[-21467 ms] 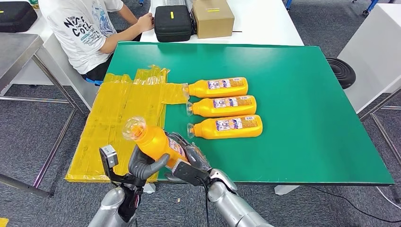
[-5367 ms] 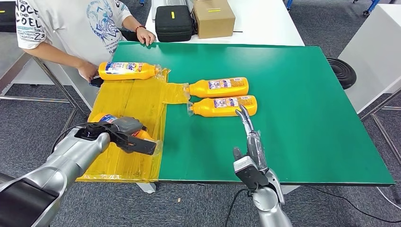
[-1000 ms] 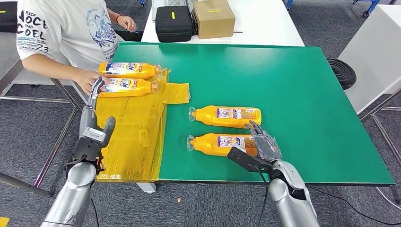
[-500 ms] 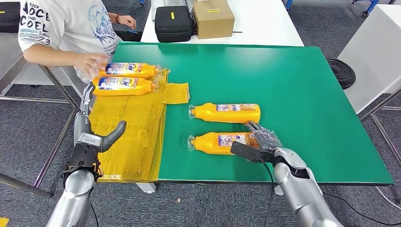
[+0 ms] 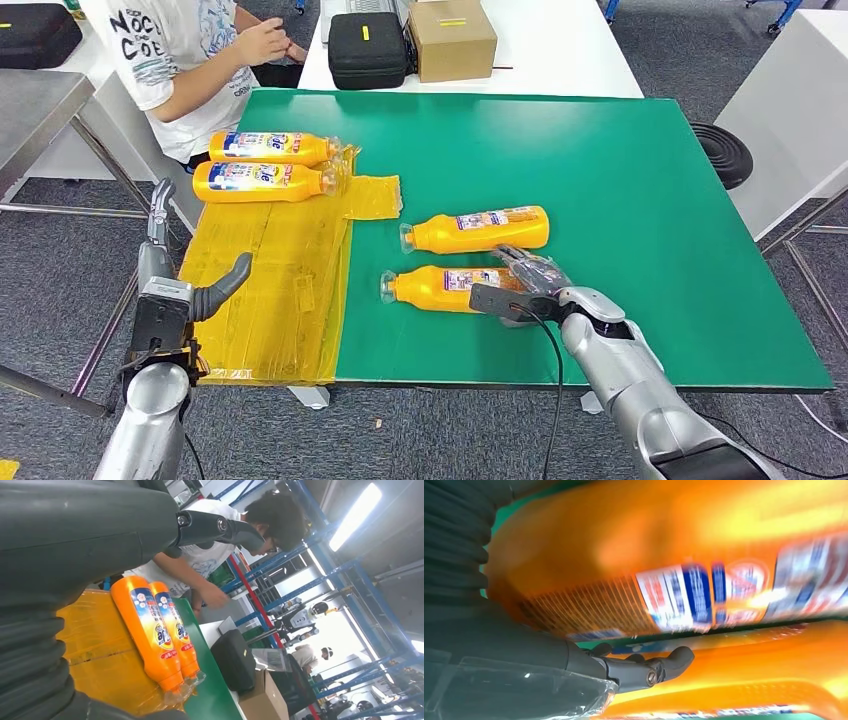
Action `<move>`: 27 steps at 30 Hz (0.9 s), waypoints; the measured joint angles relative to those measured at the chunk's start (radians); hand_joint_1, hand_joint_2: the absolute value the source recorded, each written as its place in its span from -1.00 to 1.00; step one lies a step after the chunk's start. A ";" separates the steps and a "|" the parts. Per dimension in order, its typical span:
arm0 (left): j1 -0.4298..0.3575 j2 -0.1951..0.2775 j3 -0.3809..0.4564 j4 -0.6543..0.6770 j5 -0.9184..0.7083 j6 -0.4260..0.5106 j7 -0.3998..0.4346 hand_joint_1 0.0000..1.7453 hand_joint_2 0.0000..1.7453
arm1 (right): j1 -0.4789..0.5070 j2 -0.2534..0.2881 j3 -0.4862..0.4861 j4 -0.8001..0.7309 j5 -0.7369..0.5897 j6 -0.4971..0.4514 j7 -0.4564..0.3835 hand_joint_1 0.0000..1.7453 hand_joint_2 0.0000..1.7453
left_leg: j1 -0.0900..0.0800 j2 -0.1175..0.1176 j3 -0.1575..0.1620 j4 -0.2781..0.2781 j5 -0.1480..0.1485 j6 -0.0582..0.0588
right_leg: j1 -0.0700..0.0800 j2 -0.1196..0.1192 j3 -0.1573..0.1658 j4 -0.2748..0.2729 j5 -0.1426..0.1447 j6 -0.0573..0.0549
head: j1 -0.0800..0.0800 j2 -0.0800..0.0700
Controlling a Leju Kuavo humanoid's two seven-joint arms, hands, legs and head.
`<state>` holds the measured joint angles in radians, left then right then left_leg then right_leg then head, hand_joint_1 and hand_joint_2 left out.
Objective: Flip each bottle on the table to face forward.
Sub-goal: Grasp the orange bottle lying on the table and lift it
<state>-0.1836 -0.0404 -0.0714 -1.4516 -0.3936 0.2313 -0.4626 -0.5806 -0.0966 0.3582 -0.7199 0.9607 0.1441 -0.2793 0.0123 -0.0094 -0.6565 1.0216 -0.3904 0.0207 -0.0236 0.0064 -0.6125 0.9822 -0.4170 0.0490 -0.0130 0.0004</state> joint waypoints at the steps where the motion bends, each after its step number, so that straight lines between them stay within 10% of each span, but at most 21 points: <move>1: 0.000 0.000 0.000 0.001 0.002 0.000 0.001 -1.00 1.00 | -0.002 0.000 0.003 0.004 -0.004 -0.002 -0.003 0.93 1.00 | 0.000 0.000 0.000 0.000 0.000 0.000 | 0.000 0.000 0.000 0.000 0.000 0.000 | 0.000 0.000; 14: 0.004 0.001 0.004 0.009 0.017 -0.004 0.014 -1.00 1.00 | -0.005 -0.002 0.025 0.021 -0.046 -0.018 -0.020 1.00 1.00 | 0.000 0.000 0.001 0.000 0.000 0.000 | 0.000 0.000 0.001 0.000 0.000 0.000 | 0.000 0.000; 27: 0.015 0.000 0.009 0.026 0.125 -0.056 0.008 -1.00 1.00 | 0.165 0.037 -0.008 -0.194 -0.238 -0.159 -0.220 1.00 1.00 | 0.000 -0.001 -0.001 0.000 0.000 0.000 | 0.000 -0.001 -0.001 0.000 0.000 0.000 | 0.000 0.000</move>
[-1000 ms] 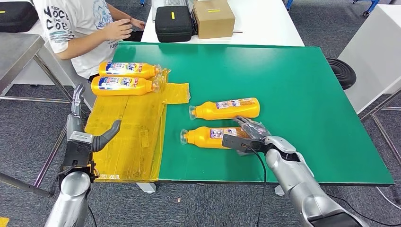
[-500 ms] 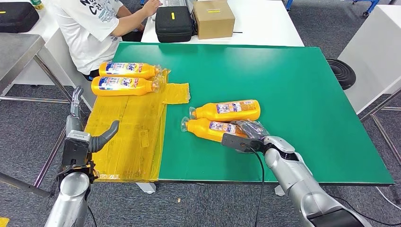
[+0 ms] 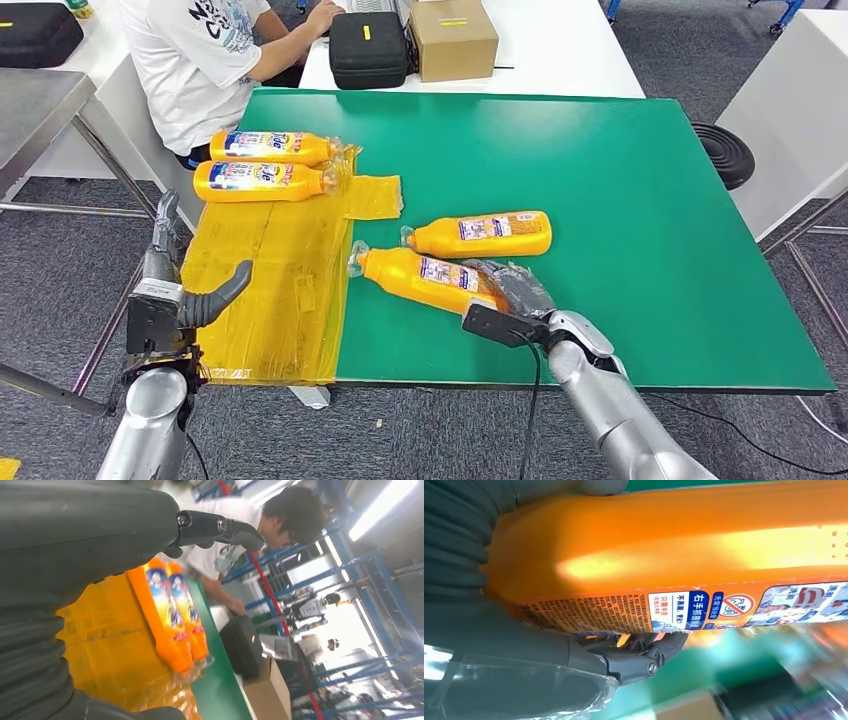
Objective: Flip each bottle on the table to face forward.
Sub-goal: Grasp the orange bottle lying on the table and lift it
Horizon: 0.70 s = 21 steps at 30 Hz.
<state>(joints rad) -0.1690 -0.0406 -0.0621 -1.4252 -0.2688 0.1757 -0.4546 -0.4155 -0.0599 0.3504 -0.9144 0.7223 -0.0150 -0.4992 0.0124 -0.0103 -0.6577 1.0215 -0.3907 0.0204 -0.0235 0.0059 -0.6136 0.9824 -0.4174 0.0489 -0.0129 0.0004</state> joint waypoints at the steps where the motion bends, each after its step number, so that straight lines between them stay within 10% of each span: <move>1: 0.000 0.000 0.002 0.003 0.025 -0.012 0.000 -1.00 1.00 | 0.013 0.009 -0.009 -0.025 -0.018 -0.013 -0.020 1.00 1.00 | 0.000 0.000 0.000 0.000 0.000 0.000 | 0.000 0.000 0.000 0.000 0.000 0.000 | 0.000 0.000; 21: 0.000 -0.002 0.018 0.051 0.281 -0.154 0.021 -1.00 1.00 | 0.150 0.122 -0.096 -0.295 -0.105 -0.156 -0.094 1.00 1.00 | 0.000 0.000 0.000 0.000 0.000 0.000 | 0.000 0.000 -0.001 0.000 0.000 0.000 | 0.000 0.000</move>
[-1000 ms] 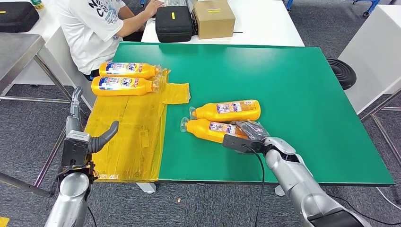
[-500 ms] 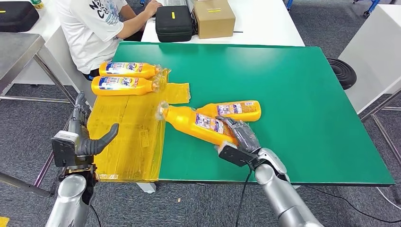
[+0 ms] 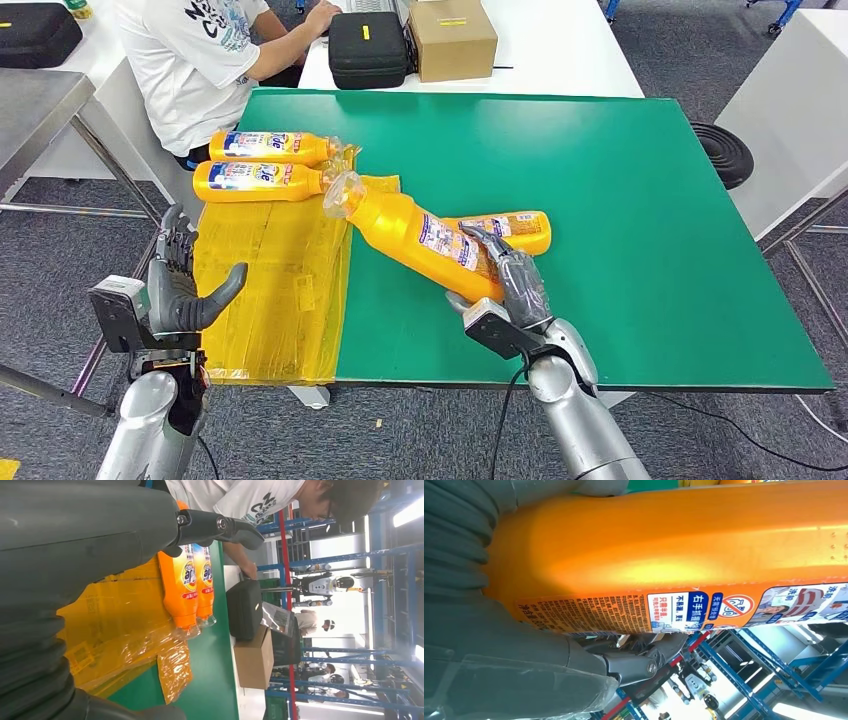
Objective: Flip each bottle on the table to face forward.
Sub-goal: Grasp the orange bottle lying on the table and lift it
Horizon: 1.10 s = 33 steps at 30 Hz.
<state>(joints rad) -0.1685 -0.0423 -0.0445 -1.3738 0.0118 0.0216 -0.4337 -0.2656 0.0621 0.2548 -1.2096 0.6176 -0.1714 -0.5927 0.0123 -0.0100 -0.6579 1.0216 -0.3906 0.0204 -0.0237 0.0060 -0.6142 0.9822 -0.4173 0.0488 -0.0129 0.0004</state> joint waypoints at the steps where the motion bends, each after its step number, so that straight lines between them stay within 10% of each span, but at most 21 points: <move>1: 0.000 0.000 0.001 0.000 0.000 0.000 0.000 -1.00 1.00 | 0.001 0.000 0.000 -0.002 0.000 0.000 0.000 1.00 1.00 | 0.000 0.000 0.000 0.000 0.000 0.000 | 0.000 0.000 0.000 0.000 0.000 0.000 | 0.000 0.000; 8: 0.000 0.000 0.003 0.000 0.035 -0.026 0.007 -1.00 1.00 | 0.006 0.002 -0.004 -0.007 -0.007 -0.010 -0.006 1.00 1.00 | 0.000 0.000 0.000 0.000 0.000 0.000 | 0.000 0.000 0.000 0.000 0.000 0.000 | 0.000 0.000; 15: -0.001 0.001 0.003 0.028 0.424 -0.328 0.146 -1.00 1.00 | 0.030 0.040 -0.023 -0.027 -0.014 -0.140 -0.049 1.00 1.00 | 0.000 0.000 0.000 0.000 0.000 0.000 | 0.000 0.000 0.000 0.000 0.000 0.000 | 0.000 0.000; 19: -0.012 0.004 -0.038 0.084 0.565 -0.491 0.231 -1.00 -1.00 | 0.036 0.059 -0.023 -0.021 -0.039 -0.167 -0.073 1.00 1.00 | 0.000 0.000 0.000 0.000 0.000 0.000 | 0.000 0.000 0.000 0.000 0.000 0.000 | 0.000 0.000; 33: -0.072 0.000 -0.258 0.244 0.541 -0.571 0.229 -1.00 -1.00 | 0.010 0.131 0.093 0.186 -0.129 -0.273 -0.102 1.00 1.00 | 0.000 0.000 0.000 0.000 0.000 0.000 | 0.000 0.000 0.000 0.000 0.000 0.000 | 0.000 0.000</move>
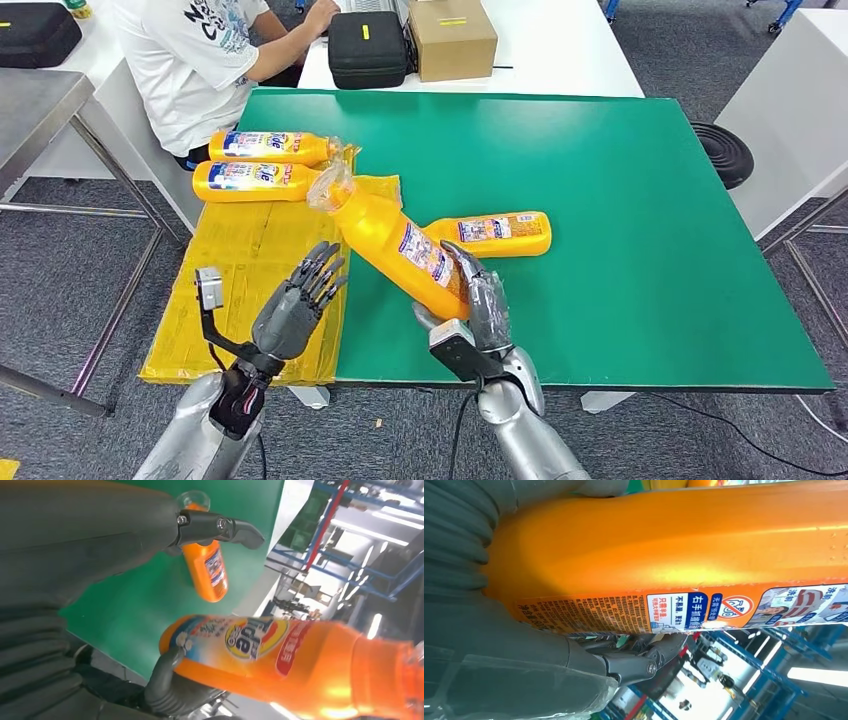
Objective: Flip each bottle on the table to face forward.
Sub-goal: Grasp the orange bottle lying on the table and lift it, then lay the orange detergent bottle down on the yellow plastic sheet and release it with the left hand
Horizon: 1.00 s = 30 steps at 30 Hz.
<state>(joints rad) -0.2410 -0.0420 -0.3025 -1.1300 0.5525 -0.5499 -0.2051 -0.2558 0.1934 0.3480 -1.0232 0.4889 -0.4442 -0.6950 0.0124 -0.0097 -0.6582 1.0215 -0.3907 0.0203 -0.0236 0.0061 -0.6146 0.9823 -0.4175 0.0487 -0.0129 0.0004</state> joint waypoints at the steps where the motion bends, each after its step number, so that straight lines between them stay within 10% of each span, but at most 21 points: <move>1: -0.003 0.000 -0.006 0.003 -0.007 0.001 -0.004 -1.00 -1.00 | -0.003 0.000 0.004 0.008 -0.002 0.004 0.000 1.00 1.00 | 0.000 0.000 0.000 0.000 0.000 0.000 | 0.000 0.000 0.000 0.000 0.000 0.000 | 0.000 0.000; 23: -0.028 -0.015 -0.031 0.030 -0.118 0.099 -0.111 -1.00 -1.00 | -0.026 0.032 0.063 0.125 -0.009 0.072 0.000 1.00 1.00 | 0.000 0.000 0.000 0.000 0.000 0.000 | 0.000 0.000 0.000 0.000 0.000 0.000 | 0.000 0.000; 27: -0.029 -0.018 -0.031 0.030 -0.169 0.119 -0.164 -1.00 1.00 | -0.030 0.033 0.065 0.138 -0.039 0.080 0.000 1.00 1.00 | 0.000 0.000 0.000 0.000 0.000 0.000 | 0.000 0.000 0.000 0.000 0.000 0.000 | 0.000 0.000; 30: -0.029 -0.018 -0.031 0.029 -0.205 0.121 -0.202 -1.00 1.00 | -0.031 0.031 0.064 0.142 -0.071 0.083 0.000 1.00 1.00 | 0.000 0.000 0.000 0.000 0.000 0.000 | 0.000 0.000 0.000 0.000 0.000 0.000 | 0.000 0.000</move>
<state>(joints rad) -0.2701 -0.0603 -0.3338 -1.1007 0.3470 -0.4290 -0.4072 -0.2867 0.2242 0.4121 -0.8812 0.4177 -0.3609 -0.6955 0.0125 -0.0097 -0.6581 1.0215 -0.3906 0.0203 -0.0236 0.0061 -0.6147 0.9824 -0.4174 0.0487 -0.0130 0.0004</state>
